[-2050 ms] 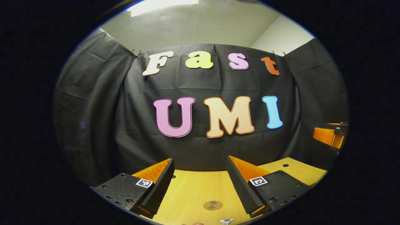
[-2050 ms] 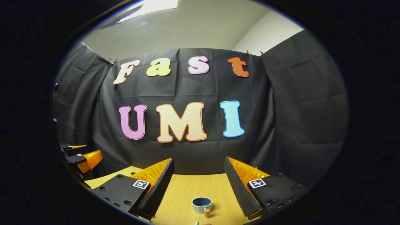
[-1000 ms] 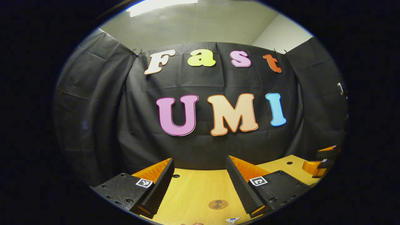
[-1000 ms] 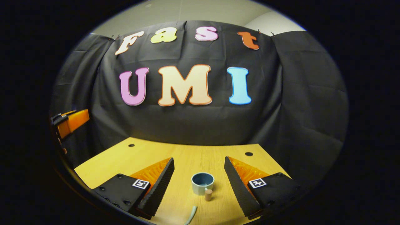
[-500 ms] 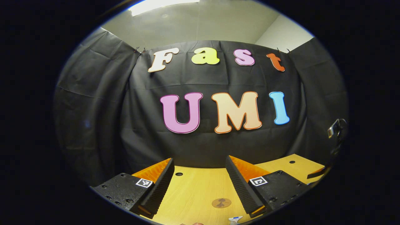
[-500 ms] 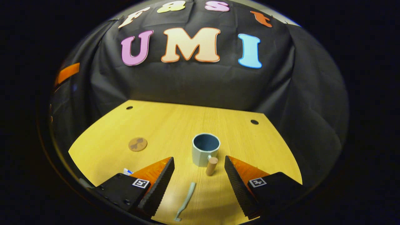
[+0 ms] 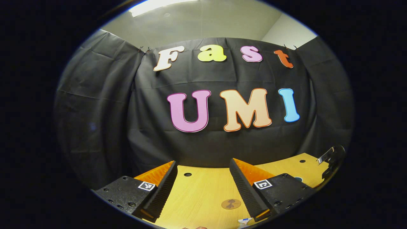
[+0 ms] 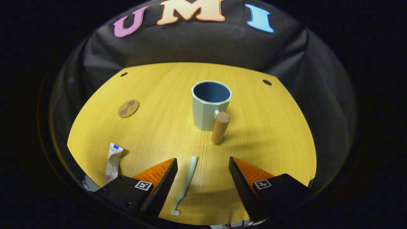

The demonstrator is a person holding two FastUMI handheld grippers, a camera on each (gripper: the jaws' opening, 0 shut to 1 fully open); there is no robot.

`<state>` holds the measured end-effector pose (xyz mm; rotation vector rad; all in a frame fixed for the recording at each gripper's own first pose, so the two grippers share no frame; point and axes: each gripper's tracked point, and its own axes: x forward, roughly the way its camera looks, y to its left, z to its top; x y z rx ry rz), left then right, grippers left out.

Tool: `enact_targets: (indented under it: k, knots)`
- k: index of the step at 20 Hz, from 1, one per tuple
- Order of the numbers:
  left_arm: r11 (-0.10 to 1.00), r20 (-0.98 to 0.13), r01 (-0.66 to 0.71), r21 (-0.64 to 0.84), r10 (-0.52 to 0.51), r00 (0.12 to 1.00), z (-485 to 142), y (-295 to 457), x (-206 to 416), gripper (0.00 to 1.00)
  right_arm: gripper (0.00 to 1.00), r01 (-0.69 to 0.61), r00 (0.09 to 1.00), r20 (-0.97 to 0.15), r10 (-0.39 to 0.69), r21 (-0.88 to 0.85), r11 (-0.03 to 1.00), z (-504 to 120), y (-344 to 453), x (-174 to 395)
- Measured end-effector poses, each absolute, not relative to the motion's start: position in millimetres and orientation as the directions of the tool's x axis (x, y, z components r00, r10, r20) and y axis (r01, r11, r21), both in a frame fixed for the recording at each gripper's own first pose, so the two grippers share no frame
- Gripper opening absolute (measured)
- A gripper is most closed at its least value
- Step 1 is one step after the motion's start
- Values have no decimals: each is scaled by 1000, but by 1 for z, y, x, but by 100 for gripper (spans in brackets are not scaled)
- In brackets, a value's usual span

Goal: Put the toothbrush and toothpaste on the desktop into the cup, then pick up the cup and place it on the coaster on the desktop.

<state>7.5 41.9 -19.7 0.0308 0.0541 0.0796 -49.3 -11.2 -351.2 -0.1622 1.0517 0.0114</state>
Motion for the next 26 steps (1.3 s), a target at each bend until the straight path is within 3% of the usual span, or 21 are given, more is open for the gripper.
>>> enact_targets:
  k: [8, 10, 11, 12, 13, 14, 15, 17, 18, 19, 20, 22, 26]
  knots:
    - [995, -96, -88, 43, 92, 991, -35, 42, 3, 96, 98, -130, 350, -935, -57, -108, 986, -387, -8, -72]
    - [995, -102, -84, 47, 88, 991, -36, 38, 4, 96, 88, -145, 318, -947, -38, -88, 986, -392, -1, -80]
    - [995, -104, -82, 49, 87, 991, -38, 37, 3, 96, 75, -159, 311, -950, -29, -81, 984, -395, 1, -77]
    - [996, -108, -79, 49, 84, 991, -39, 36, 2, 96, 74, -173, 306, -952, -30, -86, 981, -393, 2, -78]
    - [996, -114, -75, 48, 81, 990, -42, 33, 1, 96, 63, -183, 292, -956, -20, -76, 980, -395, 4, -78]
    - [996, -119, -72, 46, 77, 990, -44, 31, 2, 96, 64, -186, 284, -959, -24, -80, 979, -395, 4, -77]
    - [997, -126, -69, 43, 74, 989, -46, 30, 1, 96, 52, -186, 263, -964, -30, -81, 979, -395, 5, -76]
    - [997, -133, -61, 37, 66, 989, -50, 25, 0, 96, 49, -173, 249, -968, -28, -73, 982, -394, 4, -72]
    - [998, -138, -55, 37, 60, 989, -52, 23, 0, 96, 31, -153, 240, -970, -24, -62, 986, -395, 5, -72]
    - [998, -145, -49, 35, 54, 988, -55, 21, -1, 96, 21, -158, 232, -973, -17, -55, 986, -394, 3, -71]
    - [999, -151, -36, 24, 40, 988, -58, 18, -1, 96, 21, -150, 222, -975, -8, -42, 988, -393, 4, -71]
    - [1000, -187, -7, -8, 6, 982, -71, 9, -4, 96, 10, -140, 214, -977, 21, -9, 990, -394, 2, -73]
    - [996, -324, 52, -66, -71, 943, -120, -13, -13, 96, 9, -137, 237, -970, 47, 15, 990, -394, 2, -71]
